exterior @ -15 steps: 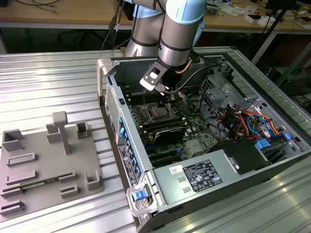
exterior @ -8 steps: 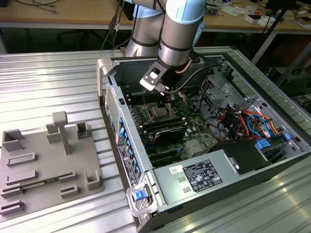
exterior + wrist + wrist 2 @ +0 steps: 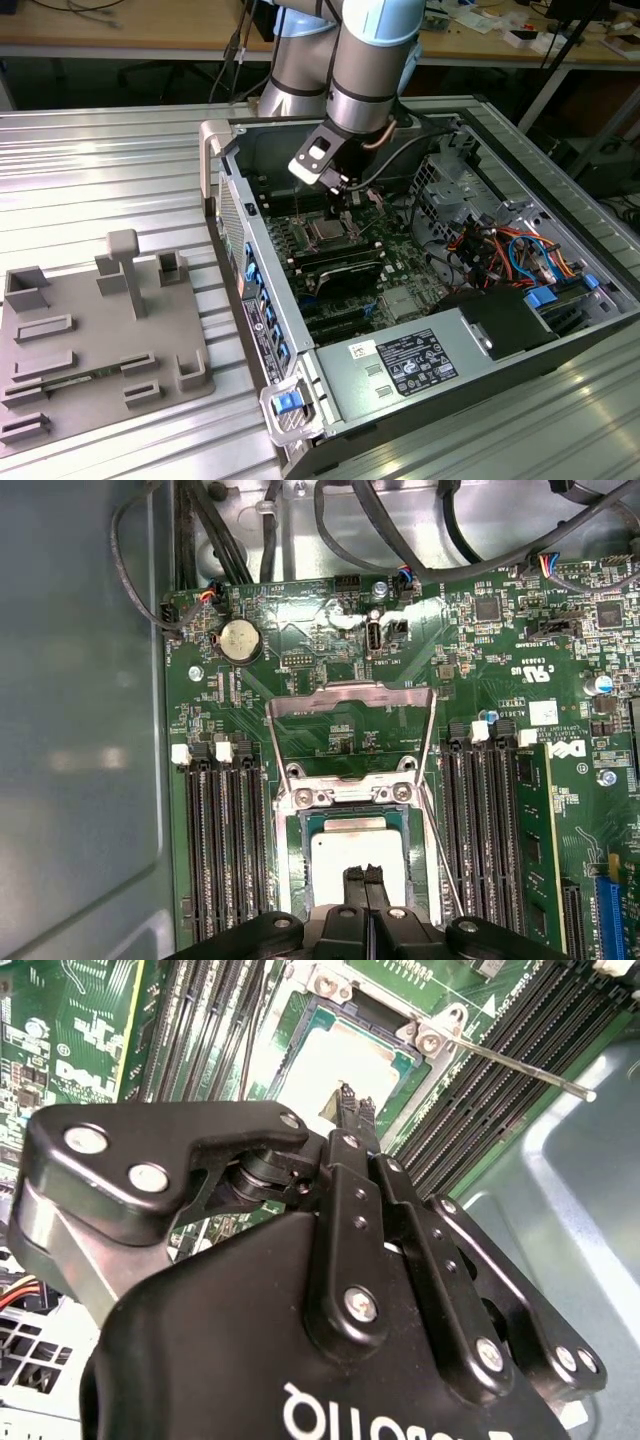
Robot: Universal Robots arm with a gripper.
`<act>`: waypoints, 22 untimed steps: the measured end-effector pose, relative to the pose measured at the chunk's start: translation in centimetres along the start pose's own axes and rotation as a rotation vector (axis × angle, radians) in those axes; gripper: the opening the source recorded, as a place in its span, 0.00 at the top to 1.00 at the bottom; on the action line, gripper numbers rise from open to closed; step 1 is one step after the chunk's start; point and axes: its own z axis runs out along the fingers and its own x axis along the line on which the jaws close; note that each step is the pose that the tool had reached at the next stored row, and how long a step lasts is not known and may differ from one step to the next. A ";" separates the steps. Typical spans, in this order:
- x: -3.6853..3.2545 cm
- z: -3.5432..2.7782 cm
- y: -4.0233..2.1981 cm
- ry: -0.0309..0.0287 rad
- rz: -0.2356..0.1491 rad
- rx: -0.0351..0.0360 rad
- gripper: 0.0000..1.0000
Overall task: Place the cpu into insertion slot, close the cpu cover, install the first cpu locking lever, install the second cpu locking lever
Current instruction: 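Close the cpu cover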
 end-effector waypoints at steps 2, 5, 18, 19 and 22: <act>0.00 -0.01 0.00 -0.0002 0.000 0.0002 0.89; 0.00 -0.02 0.08 -0.0004 0.000 0.0004 0.89; 0.22 -1.25 1.41 0.0010 -0.020 0.0010 0.89; 0.22 -1.25 1.41 0.0009 -0.020 0.0011 0.89; 0.22 -1.25 1.41 0.0010 -0.021 0.0011 0.89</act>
